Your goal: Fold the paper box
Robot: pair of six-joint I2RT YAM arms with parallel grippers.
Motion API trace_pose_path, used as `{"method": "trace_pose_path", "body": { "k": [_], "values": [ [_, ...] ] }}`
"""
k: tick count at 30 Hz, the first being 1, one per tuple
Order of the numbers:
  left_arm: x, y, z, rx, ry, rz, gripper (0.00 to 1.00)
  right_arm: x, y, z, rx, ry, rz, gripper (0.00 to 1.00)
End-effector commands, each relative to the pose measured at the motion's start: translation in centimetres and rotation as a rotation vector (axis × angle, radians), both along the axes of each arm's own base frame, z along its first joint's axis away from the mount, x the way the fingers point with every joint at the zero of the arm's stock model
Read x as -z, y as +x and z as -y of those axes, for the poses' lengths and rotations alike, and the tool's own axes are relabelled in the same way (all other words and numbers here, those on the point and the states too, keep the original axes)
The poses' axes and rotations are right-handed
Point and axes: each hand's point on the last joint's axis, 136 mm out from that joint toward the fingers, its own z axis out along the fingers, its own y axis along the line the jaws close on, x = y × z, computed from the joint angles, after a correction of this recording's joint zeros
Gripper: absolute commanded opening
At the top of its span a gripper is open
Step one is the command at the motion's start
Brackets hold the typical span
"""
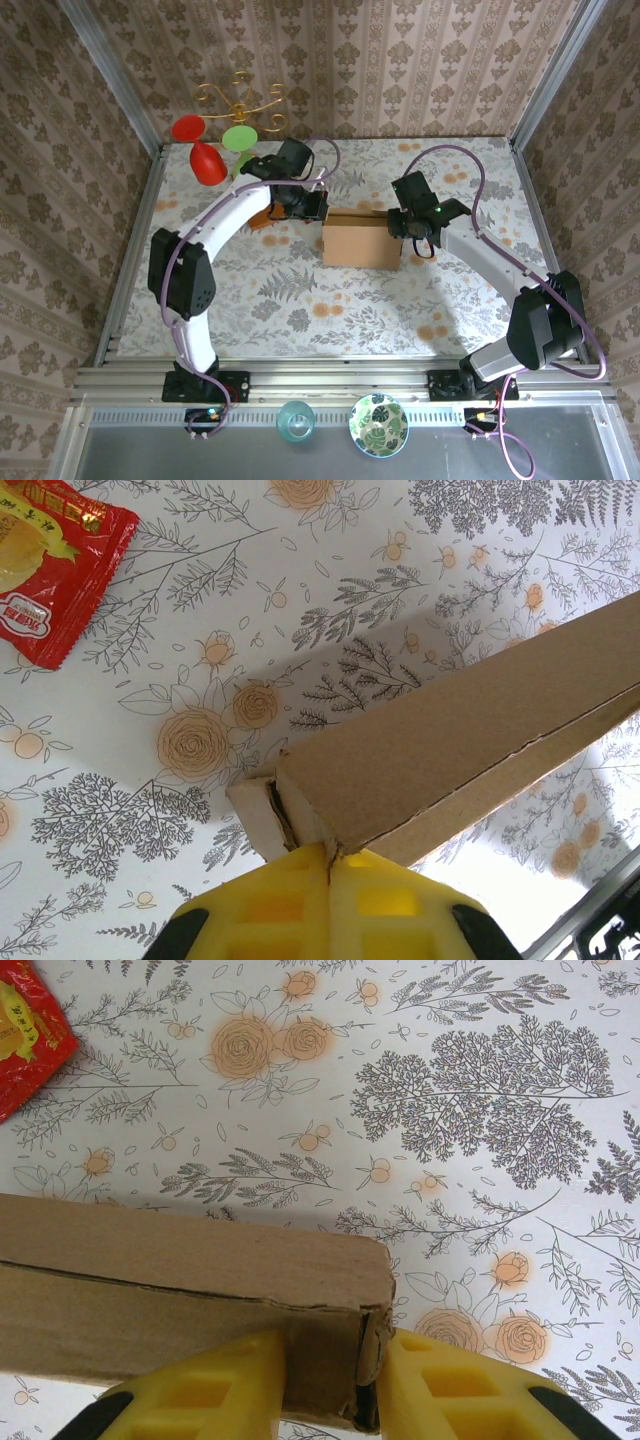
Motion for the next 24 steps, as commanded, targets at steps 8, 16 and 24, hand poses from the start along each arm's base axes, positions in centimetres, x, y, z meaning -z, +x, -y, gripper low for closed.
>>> {"method": "trace_pose_path", "body": {
  "k": [8, 16, 24],
  "values": [
    [-1.2, -1.1, 0.5, 0.034, -0.053, 0.082, 0.06, 1.9, -2.6, -0.1, -0.035, -0.022, -0.117, 0.32],
    [-0.4, -2.0, 0.5, 0.051, -0.034, 0.132, 0.06, 0.7, -2.4, -0.3, -0.034, -0.004, -0.097, 0.33],
    [0.1, -2.6, 0.6, 0.054, -0.017, 0.197, 0.06, -0.9, -2.7, -0.6, -0.018, 0.045, -0.078, 0.38]
  ]
}}
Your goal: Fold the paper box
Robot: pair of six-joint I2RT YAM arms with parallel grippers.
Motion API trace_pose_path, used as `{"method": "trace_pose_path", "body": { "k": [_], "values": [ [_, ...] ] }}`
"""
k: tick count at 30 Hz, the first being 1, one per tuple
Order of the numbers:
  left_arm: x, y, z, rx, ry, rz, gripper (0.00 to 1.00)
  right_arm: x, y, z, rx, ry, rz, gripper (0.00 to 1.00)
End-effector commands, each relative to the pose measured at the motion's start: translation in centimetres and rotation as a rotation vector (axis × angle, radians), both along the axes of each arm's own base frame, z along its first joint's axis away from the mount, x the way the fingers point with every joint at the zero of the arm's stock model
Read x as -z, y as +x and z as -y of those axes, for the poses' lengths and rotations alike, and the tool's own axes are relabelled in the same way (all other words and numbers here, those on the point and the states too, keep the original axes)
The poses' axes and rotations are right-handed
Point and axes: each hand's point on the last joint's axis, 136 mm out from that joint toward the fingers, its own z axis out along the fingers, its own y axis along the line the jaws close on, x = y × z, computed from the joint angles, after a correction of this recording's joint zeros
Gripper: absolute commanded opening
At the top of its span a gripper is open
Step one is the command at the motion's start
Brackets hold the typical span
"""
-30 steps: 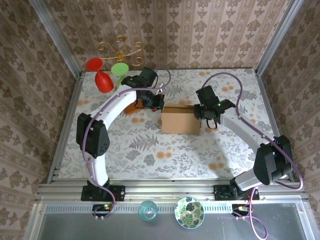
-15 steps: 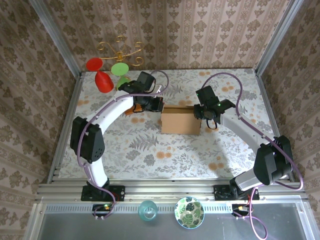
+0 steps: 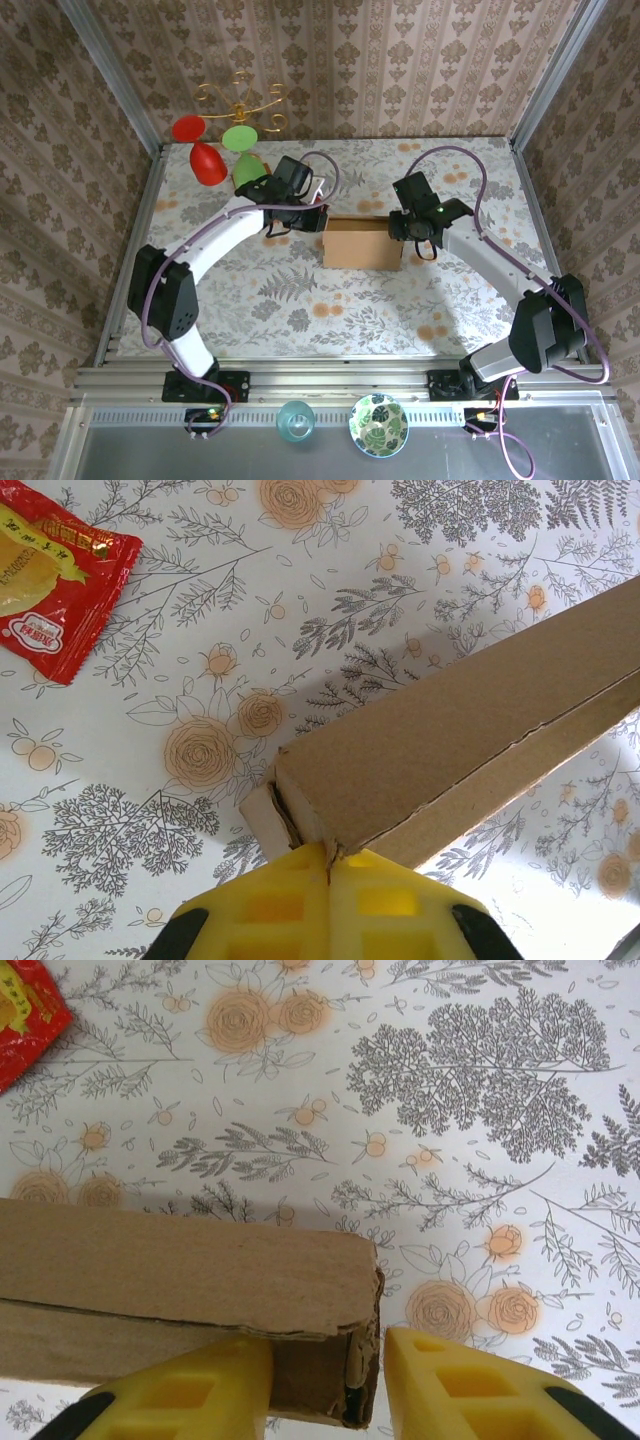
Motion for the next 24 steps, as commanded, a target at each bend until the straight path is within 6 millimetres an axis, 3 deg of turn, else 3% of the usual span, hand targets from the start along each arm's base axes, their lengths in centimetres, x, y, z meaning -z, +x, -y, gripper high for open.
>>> {"method": "trace_pose_path", "body": {
  "k": [1, 6, 19, 24],
  "values": [
    [-0.2, -0.8, 0.8, 0.037, -0.003, 0.044, 0.06, -0.8, -1.6, -1.0, -0.012, 0.058, -0.041, 0.39],
    [0.5, -1.2, 0.9, 0.029, 0.021, 0.067, 0.06, -1.5, -2.3, -1.0, 0.035, 0.119, -0.049, 0.44],
    [1.0, -2.1, 1.3, 0.006, 0.046, 0.137, 0.06, -6.1, -4.6, -2.0, 0.205, 0.432, -0.015, 0.48],
    [1.3, -2.4, 1.5, -0.009, 0.061, 0.156, 0.05, -5.6, -4.9, -1.8, 0.237, 0.453, -0.030, 0.50]
  ]
}}
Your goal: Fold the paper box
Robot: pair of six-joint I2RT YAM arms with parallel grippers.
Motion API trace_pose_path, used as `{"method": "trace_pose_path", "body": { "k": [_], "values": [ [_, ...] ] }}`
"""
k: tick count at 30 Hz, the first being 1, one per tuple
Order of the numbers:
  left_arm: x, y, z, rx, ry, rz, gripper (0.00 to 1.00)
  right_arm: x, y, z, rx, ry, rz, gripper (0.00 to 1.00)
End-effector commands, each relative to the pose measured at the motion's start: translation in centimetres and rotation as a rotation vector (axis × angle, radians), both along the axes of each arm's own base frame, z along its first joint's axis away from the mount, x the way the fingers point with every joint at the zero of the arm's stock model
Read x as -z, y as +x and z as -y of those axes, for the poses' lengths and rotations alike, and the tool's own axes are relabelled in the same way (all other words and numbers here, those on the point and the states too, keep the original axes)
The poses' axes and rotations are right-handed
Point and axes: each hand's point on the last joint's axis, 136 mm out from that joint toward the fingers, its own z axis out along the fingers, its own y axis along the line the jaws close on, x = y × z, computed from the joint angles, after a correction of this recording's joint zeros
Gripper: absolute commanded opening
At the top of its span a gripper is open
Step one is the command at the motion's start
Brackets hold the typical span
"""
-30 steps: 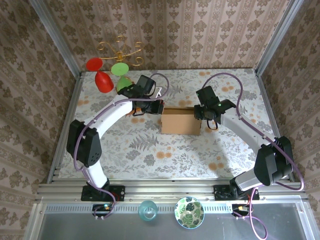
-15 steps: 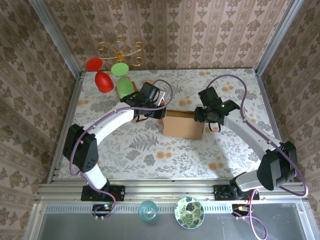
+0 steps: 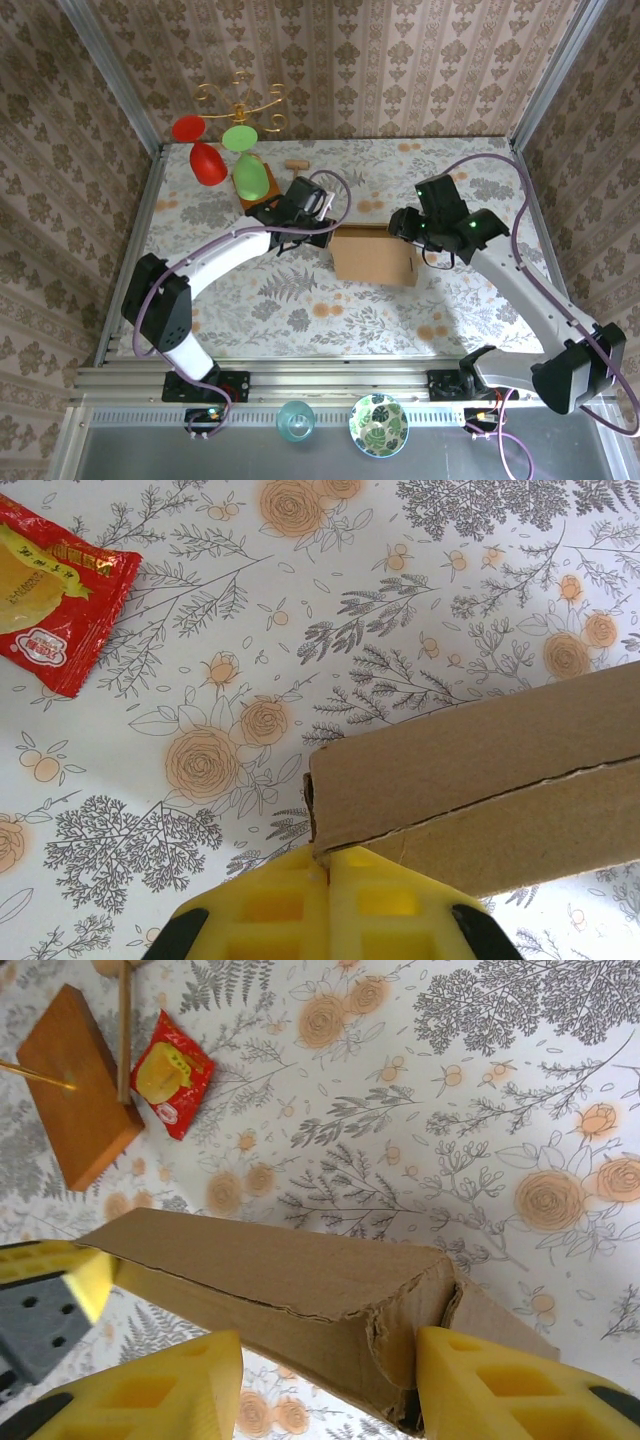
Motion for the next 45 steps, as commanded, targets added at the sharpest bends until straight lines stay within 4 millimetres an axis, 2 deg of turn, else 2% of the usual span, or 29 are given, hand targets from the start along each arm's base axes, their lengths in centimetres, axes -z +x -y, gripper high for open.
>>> {"method": "trace_pose_path", "body": {
  "k": [1, 8, 13, 17, 24, 30, 34, 36, 41, 45],
  "values": [
    [0.0, -0.8, 0.3, -0.007, 0.000, 0.014, 0.05, 0.9, -0.5, -0.3, 0.027, 0.048, -0.043, 0.50],
    [0.1, -1.0, 0.5, -0.026, 0.020, 0.036, 0.05, 3.2, -2.2, 2.1, 0.025, -0.088, -0.092, 0.50],
    [0.2, -1.2, 0.5, -0.046, 0.041, 0.054, 0.05, 4.0, -3.1, 3.7, 0.003, -0.185, -0.101, 0.51],
    [0.3, -1.5, 0.5, -0.063, 0.054, 0.079, 0.05, 3.6, -3.6, 3.9, -0.010, -0.178, -0.090, 0.56],
    [1.0, -1.7, 0.3, -0.120, 0.039, 0.099, 0.05, 3.0, -4.9, 2.9, -0.013, -0.085, -0.112, 0.62],
    [0.8, -1.9, 0.4, -0.134, 0.036, 0.134, 0.05, 1.4, -5.4, 2.3, 0.105, 0.105, -0.098, 0.66],
    [0.8, -2.5, 0.6, -0.128, 0.043, 0.146, 0.05, -0.1, -4.3, 1.4, 0.267, 0.325, -0.071, 0.68],
    [0.8, -2.8, 0.7, -0.125, 0.044, 0.152, 0.05, -0.3, -3.6, 1.0, 0.366, 0.460, -0.063, 0.69],
    [1.0, -3.4, 0.7, -0.132, 0.054, 0.166, 0.05, 1.0, -2.5, 1.0, 0.615, 0.741, -0.091, 0.73],
    [1.2, -3.8, 0.6, -0.141, 0.049, 0.173, 0.05, 1.9, -2.1, 1.8, 0.686, 0.788, -0.068, 0.74]
  ]
}}
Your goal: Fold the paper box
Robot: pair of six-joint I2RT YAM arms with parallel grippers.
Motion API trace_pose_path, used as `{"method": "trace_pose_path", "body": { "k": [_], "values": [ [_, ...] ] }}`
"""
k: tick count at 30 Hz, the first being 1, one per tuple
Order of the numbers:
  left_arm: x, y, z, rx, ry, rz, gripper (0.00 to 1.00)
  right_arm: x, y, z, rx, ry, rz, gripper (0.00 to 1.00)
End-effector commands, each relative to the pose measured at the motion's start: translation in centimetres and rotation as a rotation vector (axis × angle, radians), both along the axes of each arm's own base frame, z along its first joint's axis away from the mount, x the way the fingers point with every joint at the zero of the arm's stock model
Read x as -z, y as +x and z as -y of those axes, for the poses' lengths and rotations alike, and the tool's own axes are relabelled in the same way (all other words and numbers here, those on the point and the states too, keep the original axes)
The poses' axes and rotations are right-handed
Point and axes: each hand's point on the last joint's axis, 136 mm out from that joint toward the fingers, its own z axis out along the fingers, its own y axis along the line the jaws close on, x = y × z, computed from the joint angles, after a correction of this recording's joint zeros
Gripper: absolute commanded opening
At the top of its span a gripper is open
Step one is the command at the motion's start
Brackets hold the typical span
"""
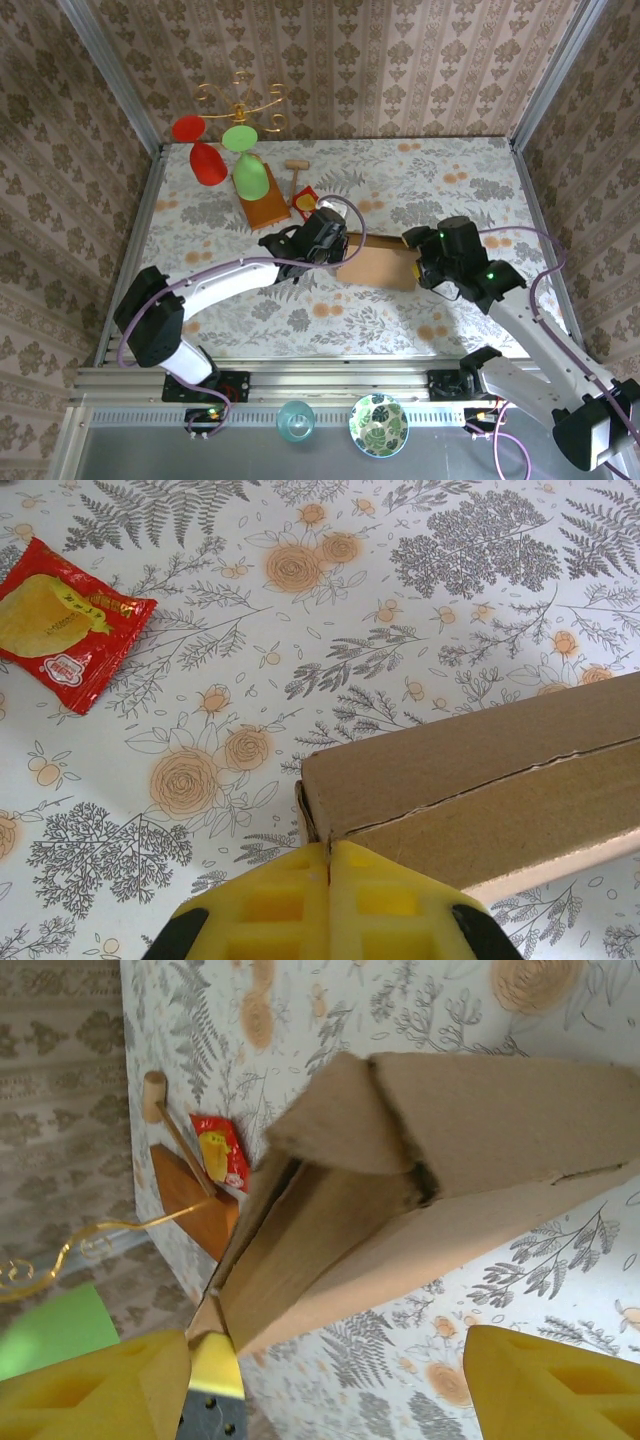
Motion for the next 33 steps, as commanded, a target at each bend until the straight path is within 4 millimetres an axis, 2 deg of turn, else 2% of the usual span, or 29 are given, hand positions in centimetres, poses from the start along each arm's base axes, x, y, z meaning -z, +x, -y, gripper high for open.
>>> {"method": "trace_pose_path", "body": {
  "k": [1, 6, 11, 18, 23, 26, 29, 33],
  "values": [
    [2.0, -1.2, -1.5, -0.029, 0.057, -0.037, 0.05, -2.0, 1.8, 0.4, 0.151, 0.157, 0.068, 0.75],
    [2.4, -1.6, -1.8, -0.042, 0.044, -0.039, 0.05, -0.8, 2.1, 1.0, 0.172, 0.189, 0.054, 0.75],
    [2.7, -1.9, -2.0, -0.050, 0.038, -0.044, 0.05, 1.2, 2.1, 1.5, 0.160, 0.205, 0.007, 0.74],
    [2.6, -2.2, -2.1, -0.048, 0.032, -0.049, 0.07, 3.1, 1.5, 2.4, 0.168, 0.189, -0.022, 0.66],
    [1.6, -2.5, -2.4, -0.055, 0.009, -0.054, 0.16, 4.2, 0.8, 2.7, 0.159, 0.171, -0.042, 0.58],
    [1.0, -2.7, -2.6, -0.054, -0.019, -0.073, 0.25, 4.8, 0.5, 2.8, 0.153, 0.162, -0.051, 0.54],
    [-0.2, -3.1, -2.6, -0.054, -0.075, -0.103, 0.35, 5.1, 0.3, 2.9, 0.151, 0.153, -0.058, 0.52],
    [-2.5, -3.6, -3.2, -0.073, -0.209, -0.174, 0.41, 5.6, 0.2, 3.0, 0.147, 0.140, -0.066, 0.50]
  ]
}}
